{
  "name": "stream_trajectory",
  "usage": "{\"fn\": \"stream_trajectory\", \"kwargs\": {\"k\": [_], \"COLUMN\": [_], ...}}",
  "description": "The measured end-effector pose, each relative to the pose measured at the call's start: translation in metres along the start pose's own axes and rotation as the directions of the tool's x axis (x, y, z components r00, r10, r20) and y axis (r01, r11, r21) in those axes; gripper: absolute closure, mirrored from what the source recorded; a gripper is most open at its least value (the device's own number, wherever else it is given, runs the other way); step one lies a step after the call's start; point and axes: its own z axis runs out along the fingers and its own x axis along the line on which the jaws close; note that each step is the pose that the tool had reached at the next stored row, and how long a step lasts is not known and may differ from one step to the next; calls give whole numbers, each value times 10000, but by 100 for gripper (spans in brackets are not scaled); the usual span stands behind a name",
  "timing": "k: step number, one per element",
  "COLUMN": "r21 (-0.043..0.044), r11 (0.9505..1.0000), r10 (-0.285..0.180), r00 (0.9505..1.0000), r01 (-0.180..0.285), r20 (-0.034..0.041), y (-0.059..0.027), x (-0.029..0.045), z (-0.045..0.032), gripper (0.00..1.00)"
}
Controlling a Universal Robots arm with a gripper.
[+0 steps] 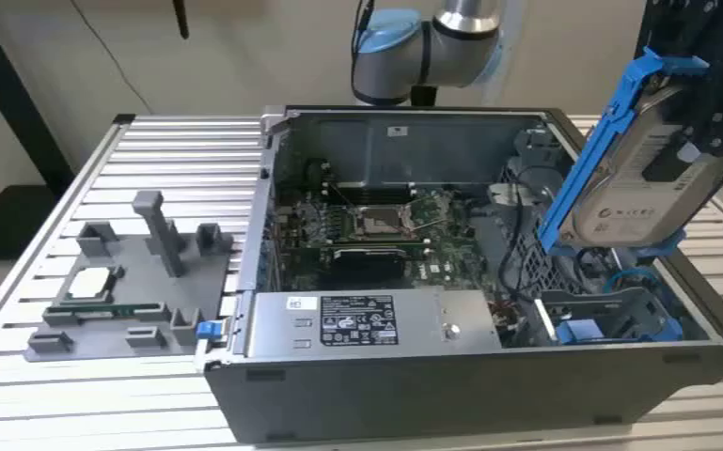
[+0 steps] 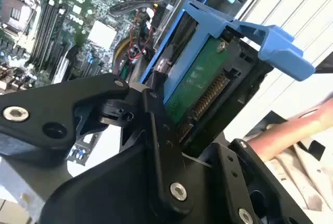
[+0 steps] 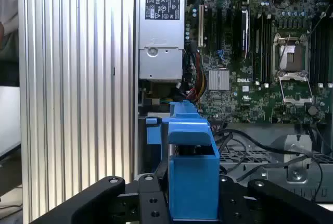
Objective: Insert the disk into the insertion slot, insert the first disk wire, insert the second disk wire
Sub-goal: 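Insert the disk into the insertion slot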
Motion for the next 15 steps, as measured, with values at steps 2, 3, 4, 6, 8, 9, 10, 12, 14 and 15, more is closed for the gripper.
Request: {"fn": "stream_trajectory", "kwargs": {"k": [2, 3, 4, 6, 8, 9, 10, 12, 14, 15], "r21": [0, 0, 0, 0, 0, 0, 0, 0, 0, 0], "r11": [10000, 10000, 10000, 10000, 10000, 10000, 10000, 10000, 10000, 10000], "r10": [0, 0, 0, 0, 0, 0, 0, 0, 0, 0], "r00": [10000, 10000, 10000, 10000, 10000, 10000, 10000, 10000, 10000, 10000], "r01": [0, 0, 0, 0, 0, 0, 0, 0, 0, 0], "r20": [1, 0, 0, 0, 0, 1, 0, 0, 0, 0], "y": [0, 0, 0, 0, 0, 0, 0, 0, 0, 0], "x": [0, 0, 0, 0, 0, 0, 0, 0, 0, 0], "z": [0, 0, 0, 0, 0, 2, 1, 3, 3, 4], "gripper": [100, 100, 100, 100, 100, 100, 100, 100, 100, 100]}}
